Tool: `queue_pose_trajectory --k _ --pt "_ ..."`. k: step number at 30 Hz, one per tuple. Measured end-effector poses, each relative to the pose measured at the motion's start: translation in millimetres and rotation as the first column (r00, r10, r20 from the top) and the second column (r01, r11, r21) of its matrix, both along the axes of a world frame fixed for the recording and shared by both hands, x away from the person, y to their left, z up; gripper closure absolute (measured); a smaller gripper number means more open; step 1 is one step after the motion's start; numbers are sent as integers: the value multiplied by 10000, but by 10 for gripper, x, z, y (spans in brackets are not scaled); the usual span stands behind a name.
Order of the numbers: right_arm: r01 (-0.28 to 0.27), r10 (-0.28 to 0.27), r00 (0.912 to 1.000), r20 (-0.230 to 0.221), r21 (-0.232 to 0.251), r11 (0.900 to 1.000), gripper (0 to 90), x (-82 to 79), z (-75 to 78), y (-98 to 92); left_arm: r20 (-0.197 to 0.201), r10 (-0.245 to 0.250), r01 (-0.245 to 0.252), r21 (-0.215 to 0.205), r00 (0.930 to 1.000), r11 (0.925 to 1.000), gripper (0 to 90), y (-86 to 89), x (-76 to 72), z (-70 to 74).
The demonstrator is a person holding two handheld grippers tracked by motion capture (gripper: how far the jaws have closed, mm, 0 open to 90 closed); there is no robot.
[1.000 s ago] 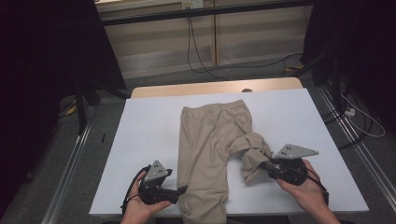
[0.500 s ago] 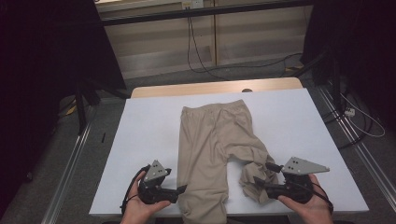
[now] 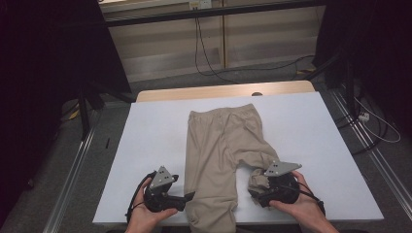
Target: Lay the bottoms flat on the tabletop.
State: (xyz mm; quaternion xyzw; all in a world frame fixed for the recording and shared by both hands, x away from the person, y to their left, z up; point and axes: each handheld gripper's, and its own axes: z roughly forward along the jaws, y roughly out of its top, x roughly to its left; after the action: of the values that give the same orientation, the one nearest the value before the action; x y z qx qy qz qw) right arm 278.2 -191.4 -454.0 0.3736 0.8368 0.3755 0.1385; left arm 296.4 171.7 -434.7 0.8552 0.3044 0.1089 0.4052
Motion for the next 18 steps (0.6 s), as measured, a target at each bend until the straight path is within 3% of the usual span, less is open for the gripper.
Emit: queue_pose_trajectory --k 3,5,8,10,11,14,18 --pt "-269 266 9996 -86 -437 9987 81 9 -58 66 -13 -44 43 -71 10000 10000 184 -8 -3 4" --pt "-279 295 9993 231 -670 9974 120 -19 -88 76 -19 -44 43 -96 10000 9999 184 -6 1 3" --pt "-21 34 9998 205 -630 9980 349 -48 -57 37 17 -22 22 -70 10000 10000 184 0 8 7" --pt "81 -64 9995 299 -577 9983 608 -78 -37 -13 35 -84 84 -12 10000 10000 184 4 13 12" --pt "278 -262 9992 299 -537 9982 670 -96 -33 -38 37 -35 36 -94 10000 9999 184 -1 13 10" --pt "373 -369 9992 148 -292 9989 759 -136 -18 -88 19 -46 46 -145 10000 9999 184 -9 28 10" --pt "46 -47 9999 -145 -107 9999 771 -268 3 -78 21 -80 81 -115 10000 9999 184 -24 51 9"
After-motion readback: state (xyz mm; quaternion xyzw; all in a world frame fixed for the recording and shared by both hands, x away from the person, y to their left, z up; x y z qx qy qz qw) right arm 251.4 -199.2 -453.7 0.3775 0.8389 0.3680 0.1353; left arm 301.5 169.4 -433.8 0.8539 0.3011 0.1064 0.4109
